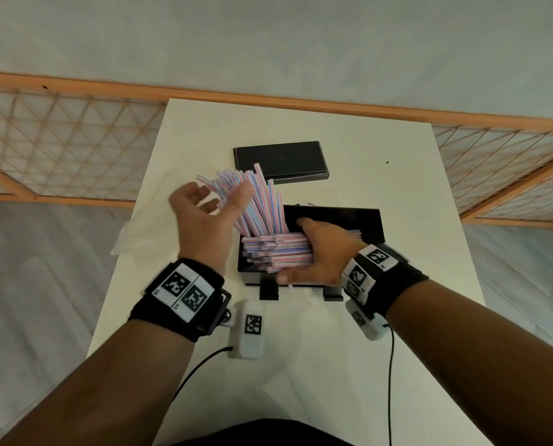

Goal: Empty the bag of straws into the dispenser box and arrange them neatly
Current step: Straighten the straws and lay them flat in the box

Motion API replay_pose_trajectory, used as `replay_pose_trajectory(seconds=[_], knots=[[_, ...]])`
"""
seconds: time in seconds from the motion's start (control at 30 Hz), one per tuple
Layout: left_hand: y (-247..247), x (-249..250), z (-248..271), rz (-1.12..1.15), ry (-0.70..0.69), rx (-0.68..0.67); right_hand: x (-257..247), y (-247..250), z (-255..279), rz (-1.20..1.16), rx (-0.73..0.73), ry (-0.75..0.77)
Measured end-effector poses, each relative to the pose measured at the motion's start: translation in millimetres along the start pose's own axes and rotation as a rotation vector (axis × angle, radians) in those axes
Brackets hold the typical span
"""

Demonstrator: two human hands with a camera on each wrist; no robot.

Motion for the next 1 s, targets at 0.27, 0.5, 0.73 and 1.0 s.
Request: replay_pose_trajectory(seconds=[0.27,0.5,0.73,1.0], knots=[[-53,-3,-1,-0.273,-0.052,-0.362,-22,-5,-16,-0.211,0.085,0.027],[-68,9,4,-0.268,-0.105,-0.435,-26,0,-12,-0.313,0.261,0.114],[-52,21,11,-0.247,-0.248,-0.391,-12,17,1,-0.366,0.417,0.078],[-34,-40,16,-0.087,0.171,-0.213,21,-1,7,0.047,0.151,-0.005]])
Point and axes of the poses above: each hand's wrist, its own z-axis away from the middle knuckle, its own y-axis out of the back of the hand, x = y × z, the point moved 8 cm from there along -z, towards the middle knuckle, and after that the axes turned 4 degrees about -y, right-handed, at the moved point
